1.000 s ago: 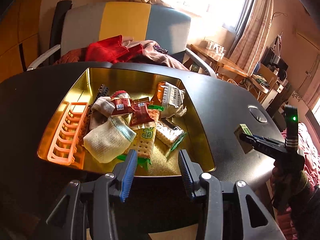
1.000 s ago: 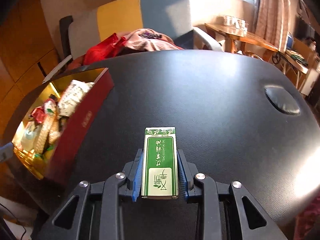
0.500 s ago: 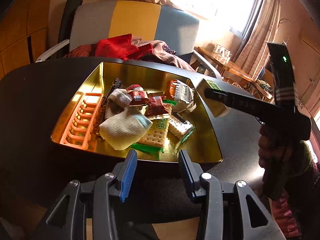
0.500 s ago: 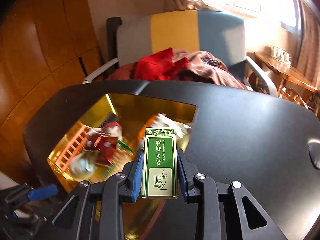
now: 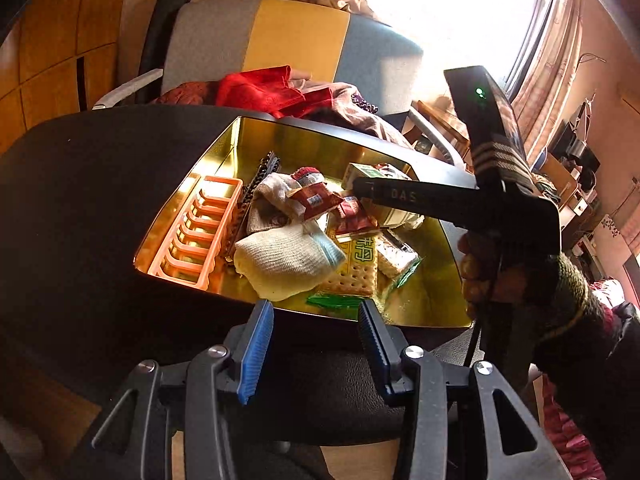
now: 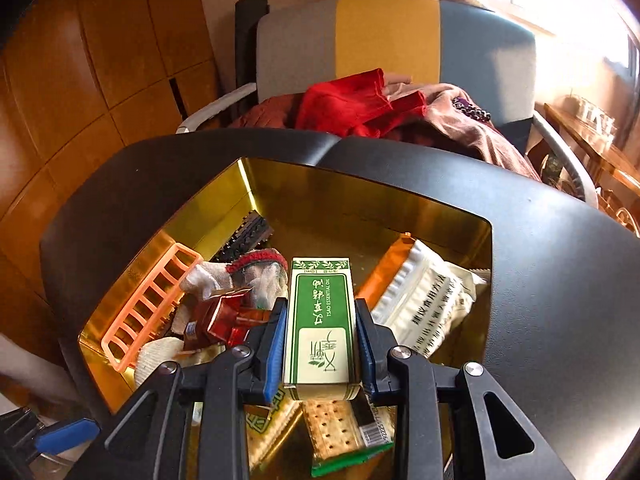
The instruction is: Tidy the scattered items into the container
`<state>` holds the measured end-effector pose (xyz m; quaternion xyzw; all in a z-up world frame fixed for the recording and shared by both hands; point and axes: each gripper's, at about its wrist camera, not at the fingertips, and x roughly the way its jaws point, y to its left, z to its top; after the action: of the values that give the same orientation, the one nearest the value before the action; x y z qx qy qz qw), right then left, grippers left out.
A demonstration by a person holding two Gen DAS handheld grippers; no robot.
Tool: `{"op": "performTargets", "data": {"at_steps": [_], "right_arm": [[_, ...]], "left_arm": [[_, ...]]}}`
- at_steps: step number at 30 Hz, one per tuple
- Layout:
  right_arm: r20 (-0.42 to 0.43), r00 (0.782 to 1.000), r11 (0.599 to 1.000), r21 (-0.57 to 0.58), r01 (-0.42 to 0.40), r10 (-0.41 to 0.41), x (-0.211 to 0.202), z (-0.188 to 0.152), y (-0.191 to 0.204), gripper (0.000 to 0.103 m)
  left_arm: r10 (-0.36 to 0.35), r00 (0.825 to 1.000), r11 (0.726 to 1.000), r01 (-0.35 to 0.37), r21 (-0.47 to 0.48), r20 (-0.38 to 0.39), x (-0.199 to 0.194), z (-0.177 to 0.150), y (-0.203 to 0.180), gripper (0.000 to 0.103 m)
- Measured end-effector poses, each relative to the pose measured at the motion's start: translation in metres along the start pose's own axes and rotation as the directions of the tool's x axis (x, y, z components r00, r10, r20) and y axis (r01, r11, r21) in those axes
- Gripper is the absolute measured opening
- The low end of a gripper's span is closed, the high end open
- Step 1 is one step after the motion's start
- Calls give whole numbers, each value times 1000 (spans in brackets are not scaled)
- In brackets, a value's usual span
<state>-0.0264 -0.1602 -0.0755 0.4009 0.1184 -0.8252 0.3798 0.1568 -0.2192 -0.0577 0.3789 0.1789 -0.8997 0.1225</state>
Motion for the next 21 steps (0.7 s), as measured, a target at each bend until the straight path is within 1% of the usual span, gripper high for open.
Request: {"op": "performTargets", "data": {"at_steps": [2, 3, 4, 6, 8, 10, 11, 12, 14, 16, 18, 19, 21], "right_arm": [[-5, 1000, 1000, 0, -8, 8, 1, 1, 1, 32], [-2, 1000, 1000, 5, -11, 11, -1, 0, 0, 34], [2, 1000, 1000, 11, -14, 14, -3, -1, -2, 36], [10, 1000, 1000, 19, -15, 14, -8, -3, -3, 43], [32, 999, 1000, 16, -9, 8, -18, -7, -3, 45], [47, 999, 1000, 14, 5, -6, -26, -10, -3, 47], [55, 998, 1000, 13, 13, -13, -31, -12, -3, 50], [62, 998, 1000, 13, 27, -28, -35, -15, -3, 56], [68, 996, 998, 20, 57, -58, -42, -20, -3, 61], [72, 992, 995, 23, 98, -100, -49, -27, -3, 62], [72, 986, 988, 36, 148, -151, -56, -32, -4, 71], [72, 984, 986, 45, 163, -166, -58, -35, -5, 73], [72, 979, 980, 58, 188, -192, -64, -39, -7, 77]], "left_arm": [[8, 1000, 1000, -8, 1, 3, 0, 1, 0, 45], [12, 1000, 1000, -12, 1, 5, 0, 2, 0, 49], [16, 1000, 1000, -16, 2, 6, 0, 2, 0, 49], [24, 1000, 1000, -24, 2, 10, -1, 3, 0, 49], [36, 999, 999, -36, 4, 13, -1, 4, -1, 49], [81, 997, 997, -81, 10, 14, 0, 7, -4, 49], [104, 995, 994, -104, 14, 14, 0, 8, -6, 49], [126, 992, 992, -126, 17, 15, 0, 10, -7, 49], [169, 985, 985, -170, 23, 16, 0, 12, -11, 49], [193, 981, 981, -194, 21, 21, -1, 17, -15, 49], [217, 975, 975, -219, 28, 51, -6, 20, -19, 49], [234, 970, 971, -236, 33, 70, -9, 21, -22, 49], [285, 954, 956, -290, 46, 97, -12, 24, -28, 49]]}}
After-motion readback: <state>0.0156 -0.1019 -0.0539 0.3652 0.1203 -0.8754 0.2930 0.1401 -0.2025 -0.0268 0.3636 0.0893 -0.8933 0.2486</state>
